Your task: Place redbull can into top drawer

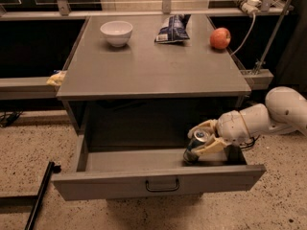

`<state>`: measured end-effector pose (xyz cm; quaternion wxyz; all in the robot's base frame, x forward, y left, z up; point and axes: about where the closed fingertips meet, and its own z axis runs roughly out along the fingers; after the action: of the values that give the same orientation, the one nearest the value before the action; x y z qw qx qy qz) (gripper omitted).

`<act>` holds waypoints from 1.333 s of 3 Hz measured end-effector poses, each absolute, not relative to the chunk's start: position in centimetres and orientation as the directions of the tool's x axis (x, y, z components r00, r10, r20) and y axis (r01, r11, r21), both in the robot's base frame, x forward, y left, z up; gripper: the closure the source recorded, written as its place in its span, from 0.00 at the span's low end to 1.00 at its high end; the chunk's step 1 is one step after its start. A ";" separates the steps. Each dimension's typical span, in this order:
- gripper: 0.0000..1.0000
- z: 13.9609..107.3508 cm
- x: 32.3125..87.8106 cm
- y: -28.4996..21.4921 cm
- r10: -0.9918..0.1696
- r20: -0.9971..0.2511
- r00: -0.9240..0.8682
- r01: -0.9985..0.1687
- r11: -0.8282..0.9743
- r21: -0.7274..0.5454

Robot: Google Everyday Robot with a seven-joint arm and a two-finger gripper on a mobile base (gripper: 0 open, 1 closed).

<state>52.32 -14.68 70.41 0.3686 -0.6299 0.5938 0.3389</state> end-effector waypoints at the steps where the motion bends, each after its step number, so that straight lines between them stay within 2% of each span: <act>1: 1.00 69.6 52.3 -14.0 -0.492 -0.866 0.088 -0.996 -0.057 -0.069; 3: 1.00 68.0 52.0 -13.2 -0.520 -0.845 0.120 -0.991 -0.117 -0.068; 4: 0.83 67.9 52.0 -13.2 -0.522 -0.845 0.121 -0.991 -0.119 -0.068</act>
Offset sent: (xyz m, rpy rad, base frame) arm -0.0027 0.0142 -0.0242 -0.0347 -0.0167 0.1007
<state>51.97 -13.18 67.90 0.3430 -0.6653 0.5682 0.3418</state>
